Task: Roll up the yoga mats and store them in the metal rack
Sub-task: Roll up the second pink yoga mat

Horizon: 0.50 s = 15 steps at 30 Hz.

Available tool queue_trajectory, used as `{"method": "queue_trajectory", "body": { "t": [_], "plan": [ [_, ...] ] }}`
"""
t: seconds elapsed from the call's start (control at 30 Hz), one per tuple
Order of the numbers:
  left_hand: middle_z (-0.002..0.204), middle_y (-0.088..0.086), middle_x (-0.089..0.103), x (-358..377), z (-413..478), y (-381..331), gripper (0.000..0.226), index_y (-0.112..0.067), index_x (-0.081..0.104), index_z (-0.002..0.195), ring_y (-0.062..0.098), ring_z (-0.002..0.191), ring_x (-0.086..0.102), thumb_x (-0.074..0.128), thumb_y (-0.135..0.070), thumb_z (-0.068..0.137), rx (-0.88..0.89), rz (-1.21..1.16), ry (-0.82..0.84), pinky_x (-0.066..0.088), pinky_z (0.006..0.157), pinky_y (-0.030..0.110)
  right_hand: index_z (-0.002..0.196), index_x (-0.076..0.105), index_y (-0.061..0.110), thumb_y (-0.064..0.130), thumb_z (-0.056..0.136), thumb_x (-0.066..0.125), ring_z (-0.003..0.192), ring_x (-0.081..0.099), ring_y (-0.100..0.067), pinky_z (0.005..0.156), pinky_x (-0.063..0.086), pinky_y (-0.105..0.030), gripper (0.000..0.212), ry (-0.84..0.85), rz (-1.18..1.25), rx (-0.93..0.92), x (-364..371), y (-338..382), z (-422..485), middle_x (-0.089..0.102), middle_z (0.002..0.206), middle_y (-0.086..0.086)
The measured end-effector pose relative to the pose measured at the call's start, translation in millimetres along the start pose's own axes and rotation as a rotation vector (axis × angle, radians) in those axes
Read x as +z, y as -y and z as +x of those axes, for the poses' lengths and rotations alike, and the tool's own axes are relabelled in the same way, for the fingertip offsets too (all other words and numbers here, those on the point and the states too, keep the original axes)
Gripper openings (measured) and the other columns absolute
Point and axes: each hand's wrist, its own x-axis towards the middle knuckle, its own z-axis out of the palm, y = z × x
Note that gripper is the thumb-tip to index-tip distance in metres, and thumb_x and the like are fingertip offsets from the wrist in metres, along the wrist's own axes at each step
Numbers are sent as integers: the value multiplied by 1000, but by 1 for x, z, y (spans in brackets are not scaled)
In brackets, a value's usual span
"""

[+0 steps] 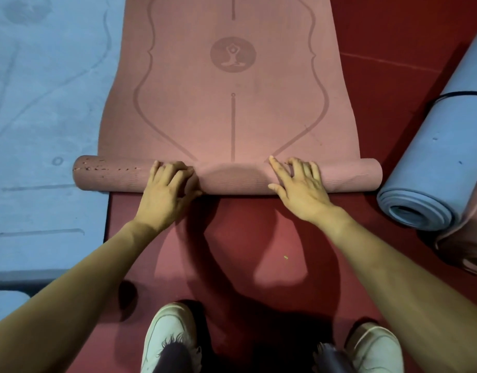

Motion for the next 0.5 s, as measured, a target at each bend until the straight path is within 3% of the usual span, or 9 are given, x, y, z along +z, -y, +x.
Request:
{"method": "queue_trajectory", "body": {
  "t": [0.13, 0.23, 0.33, 0.4, 0.5],
  "plan": [
    [110, 14, 62, -3, 7, 8, 52, -2, 62, 114, 25, 106, 50, 53, -43, 84, -43, -4, 102, 30, 106, 52, 141, 39, 26, 42, 96, 42, 135, 29, -32, 111, 6, -54, 48, -4, 20, 31, -3, 2, 4, 36, 139, -18],
    [118, 14, 63, -4, 15, 5, 55, -4, 61, 121, 23, 112, 48, 45, -43, 87, -94, 59, 136, 30, 106, 54, 131, 54, 26, 44, 92, 32, 127, 35, -39, 109, 14, -61, 48, -92, 66, 107, 1, 13, 9, 45, 130, -23],
    [126, 16, 59, -3, 21, 0, 59, -5, 56, 128, 29, 120, 50, 37, -45, 90, -154, 55, 195, 22, 109, 56, 139, 45, 29, 53, 86, 20, 123, 34, -40, 109, 14, -59, 63, -59, 55, 129, -3, 13, 14, 44, 129, -23],
    [127, 16, 57, -5, 26, 0, 60, -4, 54, 129, 31, 121, 50, 34, -45, 91, -166, 18, 207, 20, 109, 60, 146, 31, 31, 61, 85, 38, 127, 27, -37, 111, 10, -55, 68, 24, 30, 53, -7, 1, 15, 37, 135, -20],
    [123, 13, 58, -9, 34, 4, 61, -7, 56, 125, 29, 118, 48, 39, -50, 86, -136, -44, 224, 24, 104, 66, 143, 37, 31, 43, 79, 68, 126, 29, -35, 111, 13, -48, 72, 10, 96, -23, -9, -11, 17, 37, 134, -16]
  ]
}}
